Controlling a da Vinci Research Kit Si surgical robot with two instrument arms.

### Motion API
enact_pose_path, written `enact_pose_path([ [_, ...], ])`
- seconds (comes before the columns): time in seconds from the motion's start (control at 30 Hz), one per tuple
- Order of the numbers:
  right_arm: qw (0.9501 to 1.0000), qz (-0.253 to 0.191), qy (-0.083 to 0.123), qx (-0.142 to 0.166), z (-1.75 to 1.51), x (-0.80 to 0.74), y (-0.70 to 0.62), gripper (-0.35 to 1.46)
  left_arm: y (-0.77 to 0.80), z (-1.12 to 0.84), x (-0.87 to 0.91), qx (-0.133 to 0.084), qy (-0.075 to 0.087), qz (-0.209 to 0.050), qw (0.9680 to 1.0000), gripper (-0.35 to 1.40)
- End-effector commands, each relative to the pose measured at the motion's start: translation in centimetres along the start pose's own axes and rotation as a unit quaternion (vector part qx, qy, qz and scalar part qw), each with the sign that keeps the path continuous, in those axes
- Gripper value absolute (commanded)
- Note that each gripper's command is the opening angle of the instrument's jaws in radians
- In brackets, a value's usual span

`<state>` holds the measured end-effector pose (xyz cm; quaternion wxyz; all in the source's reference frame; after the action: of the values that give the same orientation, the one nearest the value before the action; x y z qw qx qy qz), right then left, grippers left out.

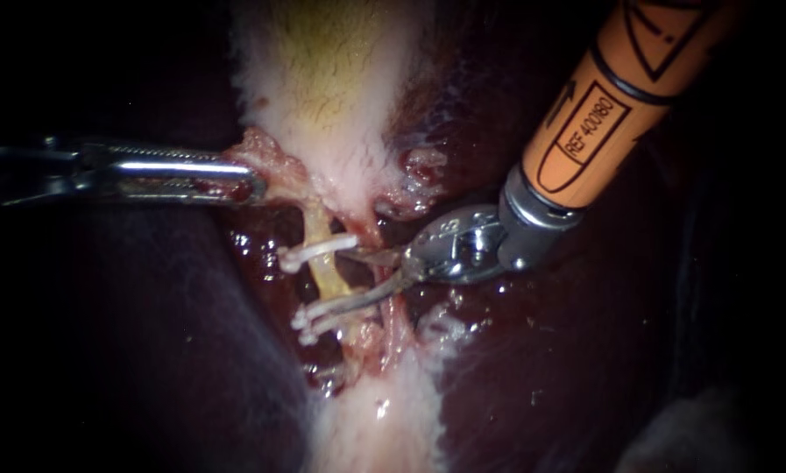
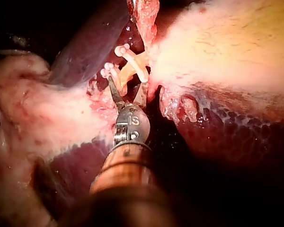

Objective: Go to the cutting position left tube

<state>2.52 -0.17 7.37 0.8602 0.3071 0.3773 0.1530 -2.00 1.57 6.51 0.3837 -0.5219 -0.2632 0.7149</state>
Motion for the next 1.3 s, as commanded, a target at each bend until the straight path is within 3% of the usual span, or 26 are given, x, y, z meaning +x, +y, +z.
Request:
enact_pose_path([
  [0.03,1.0,0.003,-0.002,0.002,0.0,0.0,0.02,1.25,0.0,0.0,0.0,0.0,0.0,0.0,1.0,-0.35],
  [0.1,0.9999,0.009,-0.003,0.006,0.01,0.0,0.05,1.25,0.0,0.0,0.0,0.0,0.0,0.0,1.0,-0.35],
  [0.23,0.9983,0.029,0.034,0.038,0.07,0.05,0.08,1.25,0.0,0.0,0.0,0.0,0.0,0.0,1.0,-0.35],
  [0.4,0.9956,0.035,0.044,0.075,0.15,0.14,0.04,1.25,0.01,0.01,0.0,0.0,0.0,0.0,1.0,-0.35],
  [0.57,0.9906,0.036,0.066,0.114,0.2,0.21,-0.14,1.26,0.01,0.01,0.0,0.0,0.0,0.0,1.0,-0.35],
  [0.8,0.9846,0.028,0.075,0.155,0.24,0.32,-0.41,1.26,0.01,0.01,0.0,0.0,0.0,0.0,1.0,-0.35],
  [0.97,0.9839,0.037,0.082,0.154,0.34,0.44,-0.47,1.26,0.01,0.01,0.0,0.0,0.0,0.0,1.0,-0.35],
  [1.3,0.9833,0.069,0.1,0.136,0.53,0.56,-0.36,1.25,0.01,0.02,0.0,0.001,0.0,0.0,1.0,-0.35],
])
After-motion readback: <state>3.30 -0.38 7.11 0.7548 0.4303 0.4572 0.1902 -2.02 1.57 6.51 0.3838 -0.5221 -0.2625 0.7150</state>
